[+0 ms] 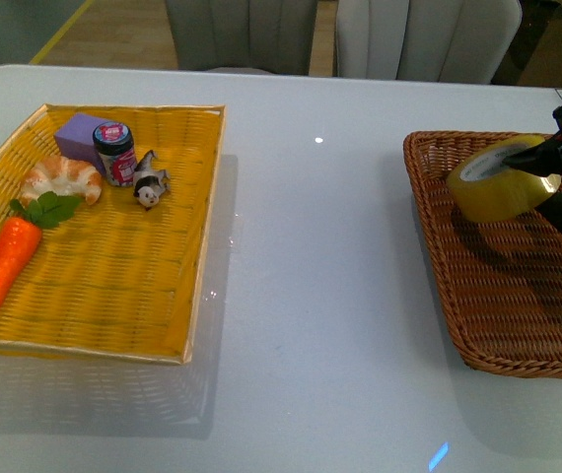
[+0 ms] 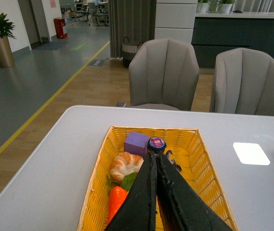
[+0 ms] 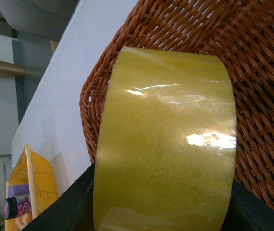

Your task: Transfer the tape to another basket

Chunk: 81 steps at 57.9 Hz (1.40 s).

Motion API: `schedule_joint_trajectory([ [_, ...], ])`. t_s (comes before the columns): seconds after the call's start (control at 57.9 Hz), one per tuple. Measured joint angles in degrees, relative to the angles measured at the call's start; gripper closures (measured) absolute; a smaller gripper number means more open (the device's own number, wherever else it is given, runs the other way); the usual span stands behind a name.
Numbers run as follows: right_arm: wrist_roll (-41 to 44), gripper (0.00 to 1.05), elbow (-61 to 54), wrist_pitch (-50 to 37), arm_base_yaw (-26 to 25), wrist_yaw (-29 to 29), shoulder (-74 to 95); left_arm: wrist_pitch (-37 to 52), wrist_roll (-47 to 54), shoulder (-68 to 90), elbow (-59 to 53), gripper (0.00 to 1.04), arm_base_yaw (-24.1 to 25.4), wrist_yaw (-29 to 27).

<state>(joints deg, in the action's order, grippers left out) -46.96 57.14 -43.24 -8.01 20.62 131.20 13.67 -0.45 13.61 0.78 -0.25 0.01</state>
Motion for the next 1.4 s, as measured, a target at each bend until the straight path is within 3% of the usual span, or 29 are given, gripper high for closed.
schedule_joint_trajectory([
  [0.225,0.1,0.08,-6.4,-2.8,-2.8,0.6,-2.5,-3.1,0.0,-3.0,0.0,1.03,0.0,0.0],
  [0.346,0.7,0.09,-12.0,-5.1,-5.4,1.8,-7.9,-12.7,0.0,-11.0,0.0,1.03,0.0,0.0],
  [0.467,5.2,0.09,-21.7,-5.9,-8.7,3.1,-20.4,-13.7,0.0,-12.7,0.0,1.03,0.0,0.0],
  [0.605,13.7,0.09,-30.5,-1.6,-10.6,1.6,-35.8,-13.7,0.0,-12.7,0.0,1.03,0.0,0.0],
  [0.726,21.3,0.09,-37.2,7.3,-12.0,-1.6,-55.5,-13.7,0.0,-12.7,0.0,1.03,0.0,0.0],
  [0.847,25.2,0.09,-39.1,10.6,-12.4,-1.7,-67.4,-13.7,0.0,-12.7,0.0,1.03,0.0,0.0],
  [0.968,38.2,0.31,-45.1,-6.0,-10.2,-3.1,-68.1,-13.7,0.0,-12.7,0.0,1.03,0.0,0.0],
  [1.106,44.3,0.55,-49.0,-5.2,-6.7,-6.8,-73.8,-13.7,0.0,-12.7,0.0,1.03,0.0,0.0],
  [1.365,46.4,1.03,-54.1,-1.5,-1.1,-11.9,-83.5,-13.7,0.0,-12.7,0.0,1.03,0.0,0.0],
  [1.4,46.5,1.03,-54.8,-1.8,-0.6,-12.4,-84.0,-13.7,0.0,-12.7,0.0,1.03,0.0,0.0],
])
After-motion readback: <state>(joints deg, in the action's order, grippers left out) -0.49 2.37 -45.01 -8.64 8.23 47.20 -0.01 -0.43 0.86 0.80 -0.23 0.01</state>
